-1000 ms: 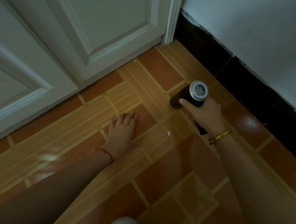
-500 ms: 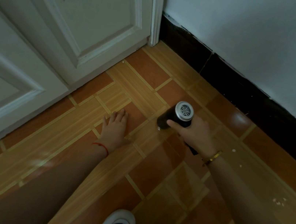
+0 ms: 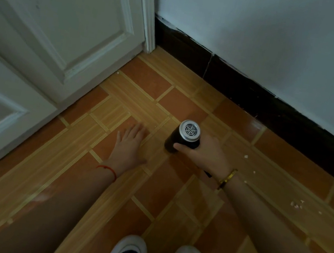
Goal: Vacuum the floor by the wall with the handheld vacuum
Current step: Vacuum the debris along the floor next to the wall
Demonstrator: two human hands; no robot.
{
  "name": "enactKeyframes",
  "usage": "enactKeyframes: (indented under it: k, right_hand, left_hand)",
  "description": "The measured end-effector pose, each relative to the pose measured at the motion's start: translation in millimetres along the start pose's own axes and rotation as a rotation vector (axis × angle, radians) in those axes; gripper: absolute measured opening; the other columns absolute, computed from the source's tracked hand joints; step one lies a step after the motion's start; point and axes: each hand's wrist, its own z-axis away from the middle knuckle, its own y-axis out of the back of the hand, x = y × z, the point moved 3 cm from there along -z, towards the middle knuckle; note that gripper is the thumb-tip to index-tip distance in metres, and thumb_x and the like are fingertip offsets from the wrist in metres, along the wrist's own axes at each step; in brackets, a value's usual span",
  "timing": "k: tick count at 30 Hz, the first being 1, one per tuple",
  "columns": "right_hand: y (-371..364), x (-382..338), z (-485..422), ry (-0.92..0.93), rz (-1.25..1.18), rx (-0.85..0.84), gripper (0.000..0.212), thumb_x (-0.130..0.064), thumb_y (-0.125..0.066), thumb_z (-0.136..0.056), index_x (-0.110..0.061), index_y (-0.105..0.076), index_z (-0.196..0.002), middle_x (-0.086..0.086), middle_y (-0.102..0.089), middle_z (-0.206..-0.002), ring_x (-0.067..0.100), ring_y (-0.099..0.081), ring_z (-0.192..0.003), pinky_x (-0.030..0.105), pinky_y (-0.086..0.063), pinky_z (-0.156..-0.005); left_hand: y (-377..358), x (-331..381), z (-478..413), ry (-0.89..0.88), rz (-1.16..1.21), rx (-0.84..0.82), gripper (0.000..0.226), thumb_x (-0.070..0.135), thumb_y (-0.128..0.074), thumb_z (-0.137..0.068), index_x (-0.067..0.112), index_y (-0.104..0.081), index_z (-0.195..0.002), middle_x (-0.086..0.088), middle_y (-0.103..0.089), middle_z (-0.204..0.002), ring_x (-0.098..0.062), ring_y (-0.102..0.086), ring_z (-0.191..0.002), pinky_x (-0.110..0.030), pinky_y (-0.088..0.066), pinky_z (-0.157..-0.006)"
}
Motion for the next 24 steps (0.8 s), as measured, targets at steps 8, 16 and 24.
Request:
enactKeyframes:
  k: [8,16,24]
  right_hand:
    - [45.7,50.2,34.8,-0.223,-0.111,0.277,0.050,-0.048,-0.070,-0.081,-0.018,-0.061,-0.120,-0.004,-0.066,-0.089,0.011,-0.057,-0.074,0.014,-0.041,-0.061]
    - [111.3,120.6,88.5,-0.416,-0.091,0.536,0.047,-0.046,-0.069,-0.083,-0.010,-0.059,-0.112,0.009,-0.072,-0.081,0.016,-0.064,-0.056,0.028,-0.053,-0.052]
    - [115.3,146.9,100.9,-0.433,-0.119,0.561,0.066,-0.051,-0.072,-0.077,-0.014,-0.053,-0.128,0.009,-0.071,-0.109,0.025,-0.069,-0.094,0.045,-0.060,-0.074]
  left_hand:
    - [-6.6,57.3,-9.2,-0.255,0.056,-0.068,0.114,0.045,-0.078,-0.075,0.023,-0.003,-0.157,-0.001,-0.002,-0.166,-0.021,-0.002,-0.152,-0.048,0.004,-0.121]
    - [-31.1,135.2,-14.3,-0.453,0.085,-0.147,0.105,0.039,-0.077,-0.078,0.018,-0.010,-0.157,-0.002,-0.005,-0.165,-0.023,-0.002,-0.152,-0.049,0.004,-0.121]
    - [-55.3,200.1,-4.9,-0.530,0.023,-0.212,0.098,0.035,-0.073,-0.082,0.014,-0.012,-0.156,-0.004,-0.007,-0.165,-0.023,-0.004,-0.152,-0.050,-0.001,-0.121]
